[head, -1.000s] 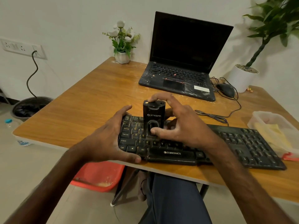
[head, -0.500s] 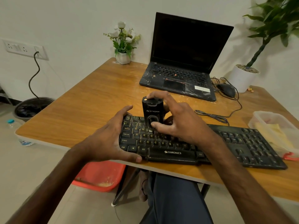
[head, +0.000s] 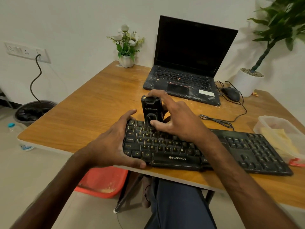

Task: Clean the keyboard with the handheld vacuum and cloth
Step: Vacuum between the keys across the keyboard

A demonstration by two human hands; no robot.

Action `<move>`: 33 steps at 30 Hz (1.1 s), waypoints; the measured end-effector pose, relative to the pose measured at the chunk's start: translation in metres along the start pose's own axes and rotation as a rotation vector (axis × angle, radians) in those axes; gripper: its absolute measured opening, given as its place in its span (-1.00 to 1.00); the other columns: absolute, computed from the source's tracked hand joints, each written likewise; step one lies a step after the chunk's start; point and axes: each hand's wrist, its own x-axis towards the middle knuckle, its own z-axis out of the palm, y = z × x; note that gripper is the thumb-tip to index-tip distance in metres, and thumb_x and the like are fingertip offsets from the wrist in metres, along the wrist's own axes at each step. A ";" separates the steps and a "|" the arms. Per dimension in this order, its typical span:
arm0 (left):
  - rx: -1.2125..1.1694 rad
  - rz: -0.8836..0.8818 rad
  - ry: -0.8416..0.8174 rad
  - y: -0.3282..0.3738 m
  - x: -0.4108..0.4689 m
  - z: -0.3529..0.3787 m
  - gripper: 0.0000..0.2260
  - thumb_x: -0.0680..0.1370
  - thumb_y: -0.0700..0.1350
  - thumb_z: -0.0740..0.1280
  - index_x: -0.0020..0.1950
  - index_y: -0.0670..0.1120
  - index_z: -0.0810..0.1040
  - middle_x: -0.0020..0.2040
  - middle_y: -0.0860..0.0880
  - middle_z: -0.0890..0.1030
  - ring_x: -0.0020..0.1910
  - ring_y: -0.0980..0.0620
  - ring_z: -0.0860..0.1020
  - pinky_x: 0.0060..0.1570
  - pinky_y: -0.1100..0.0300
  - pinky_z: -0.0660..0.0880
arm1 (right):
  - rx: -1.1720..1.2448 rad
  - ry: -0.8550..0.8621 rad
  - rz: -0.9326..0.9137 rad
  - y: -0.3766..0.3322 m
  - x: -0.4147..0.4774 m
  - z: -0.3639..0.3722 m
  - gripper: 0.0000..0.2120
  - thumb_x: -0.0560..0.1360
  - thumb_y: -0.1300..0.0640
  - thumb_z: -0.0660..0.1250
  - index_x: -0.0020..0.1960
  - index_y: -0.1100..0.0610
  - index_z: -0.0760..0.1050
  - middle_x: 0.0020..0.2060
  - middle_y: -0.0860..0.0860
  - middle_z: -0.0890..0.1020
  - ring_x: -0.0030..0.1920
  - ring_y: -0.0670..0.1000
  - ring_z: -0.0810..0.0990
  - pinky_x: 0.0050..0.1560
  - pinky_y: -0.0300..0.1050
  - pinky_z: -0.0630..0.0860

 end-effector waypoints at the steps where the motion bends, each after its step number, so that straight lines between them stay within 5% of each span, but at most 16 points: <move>1: -0.003 0.001 -0.003 0.000 0.000 0.000 0.30 0.08 0.41 0.60 0.56 0.32 -0.21 0.43 0.28 0.27 0.39 0.25 0.35 0.43 0.06 0.38 | 0.058 -0.007 0.001 -0.002 -0.001 0.001 -0.32 0.46 0.08 0.49 0.44 -0.12 0.21 0.12 -0.07 0.60 -0.11 -0.12 0.65 -0.23 -0.27 0.63; 4: -0.018 0.016 -0.007 -0.001 0.001 -0.001 0.28 0.11 0.37 0.62 0.57 0.30 -0.19 0.39 0.30 0.32 0.35 0.28 0.39 0.37 0.12 0.43 | 0.140 -0.024 -0.023 -0.006 -0.001 0.005 -0.33 0.46 0.10 0.49 0.44 -0.10 0.22 0.03 -0.22 0.52 -0.10 -0.12 0.66 -0.24 -0.27 0.63; 9: -0.033 0.033 -0.003 -0.001 0.000 0.000 0.28 0.11 0.38 0.62 0.57 0.29 -0.18 0.39 0.31 0.31 0.35 0.29 0.39 0.34 0.18 0.44 | 0.080 0.004 -0.028 -0.005 0.007 0.015 -0.32 0.47 0.11 0.48 0.45 -0.11 0.20 0.17 0.02 0.61 -0.09 -0.07 0.67 -0.22 -0.15 0.67; 13: -0.058 0.041 0.000 -0.003 0.001 0.000 0.24 0.16 0.23 0.67 0.55 0.28 -0.14 0.34 0.35 0.36 0.31 0.34 0.42 0.22 0.33 0.48 | 0.088 -0.077 -0.036 -0.011 0.013 0.009 -0.34 0.47 0.09 0.47 0.42 -0.17 0.20 0.15 -0.03 0.60 -0.16 -0.12 0.65 -0.23 -0.13 0.65; 17: -0.066 0.048 -0.004 -0.003 0.002 0.001 0.29 0.13 0.32 0.64 0.55 0.31 -0.23 0.40 0.31 0.32 0.35 0.32 0.39 0.28 0.29 0.43 | 0.012 -0.018 -0.014 -0.007 0.014 0.017 -0.32 0.49 0.07 0.46 0.46 -0.15 0.17 0.13 -0.01 0.62 -0.18 -0.15 0.61 -0.25 -0.27 0.60; 21: -0.087 0.048 0.008 -0.002 0.001 0.001 0.24 0.17 0.20 0.67 0.50 0.37 -0.22 0.35 0.34 0.33 0.30 0.37 0.41 0.17 0.43 0.44 | 0.129 -0.094 -0.007 -0.010 0.011 0.006 -0.33 0.46 0.12 0.49 0.40 -0.19 0.21 0.05 -0.03 0.63 -0.12 -0.06 0.66 -0.21 -0.12 0.66; 29: -0.167 0.064 0.000 -0.004 0.000 0.002 0.34 0.19 0.06 0.71 0.54 0.30 -0.32 0.36 0.46 0.29 0.31 0.35 0.45 0.18 0.39 0.48 | 0.233 0.010 -0.007 -0.017 0.011 0.023 -0.35 0.47 0.15 0.48 0.42 -0.10 0.23 0.09 -0.08 0.60 -0.13 -0.05 0.68 -0.28 -0.13 0.66; 33: -0.165 0.066 -0.005 -0.004 0.001 0.001 0.35 0.18 0.10 0.71 0.55 0.29 -0.32 0.39 0.38 0.31 0.33 0.30 0.45 0.28 0.27 0.48 | 0.084 0.040 0.026 -0.016 0.018 0.019 -0.34 0.48 0.13 0.47 0.44 -0.12 0.21 0.08 0.02 0.64 -0.19 -0.09 0.66 -0.28 -0.22 0.64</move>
